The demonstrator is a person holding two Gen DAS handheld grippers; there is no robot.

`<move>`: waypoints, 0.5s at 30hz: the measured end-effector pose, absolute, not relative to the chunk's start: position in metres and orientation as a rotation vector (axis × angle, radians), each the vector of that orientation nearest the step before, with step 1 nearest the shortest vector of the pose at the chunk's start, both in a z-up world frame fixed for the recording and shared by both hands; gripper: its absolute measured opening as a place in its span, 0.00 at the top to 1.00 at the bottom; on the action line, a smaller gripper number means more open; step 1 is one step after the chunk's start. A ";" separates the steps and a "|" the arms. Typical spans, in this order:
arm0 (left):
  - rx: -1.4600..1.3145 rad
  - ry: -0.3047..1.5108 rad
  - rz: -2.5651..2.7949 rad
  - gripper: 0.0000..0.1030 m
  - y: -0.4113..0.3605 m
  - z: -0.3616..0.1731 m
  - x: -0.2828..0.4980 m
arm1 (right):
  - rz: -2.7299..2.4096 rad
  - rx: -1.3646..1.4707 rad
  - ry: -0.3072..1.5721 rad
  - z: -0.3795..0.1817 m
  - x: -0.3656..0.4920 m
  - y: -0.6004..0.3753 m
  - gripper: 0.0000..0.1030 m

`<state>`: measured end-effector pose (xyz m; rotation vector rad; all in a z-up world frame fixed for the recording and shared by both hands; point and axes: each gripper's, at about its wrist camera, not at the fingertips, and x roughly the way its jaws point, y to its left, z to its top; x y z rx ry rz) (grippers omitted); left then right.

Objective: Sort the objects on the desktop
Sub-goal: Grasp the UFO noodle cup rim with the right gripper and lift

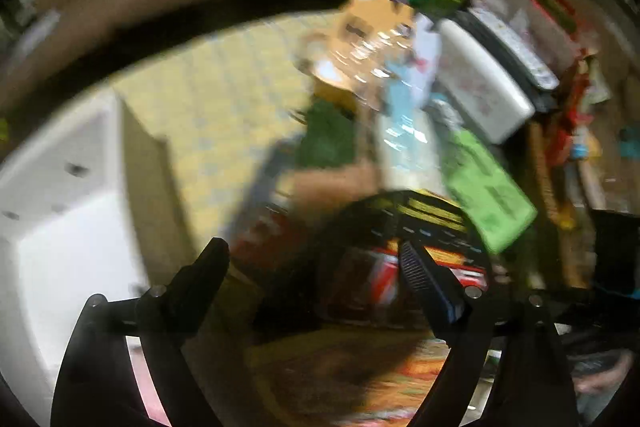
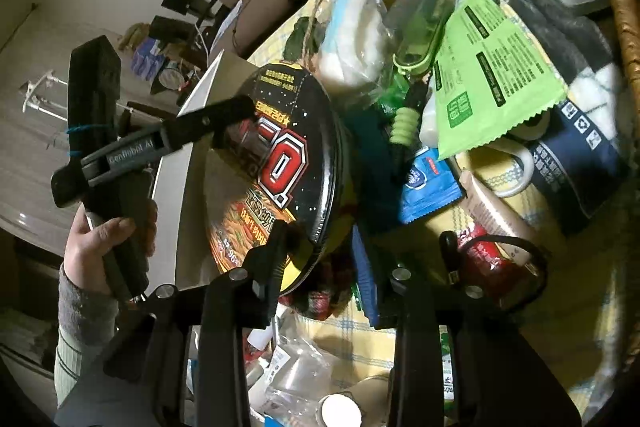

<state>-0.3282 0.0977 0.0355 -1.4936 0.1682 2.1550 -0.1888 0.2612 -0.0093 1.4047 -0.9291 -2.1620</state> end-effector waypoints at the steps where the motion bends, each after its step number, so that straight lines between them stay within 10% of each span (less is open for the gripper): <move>1: -1.524 0.147 2.112 0.12 0.101 0.029 -0.324 | -2.150 1.402 -0.946 -0.011 -0.189 0.262 0.71; 15: -1.372 -0.056 2.178 0.11 0.091 0.103 -0.261 | -2.280 1.256 -0.988 0.048 -0.184 0.268 0.74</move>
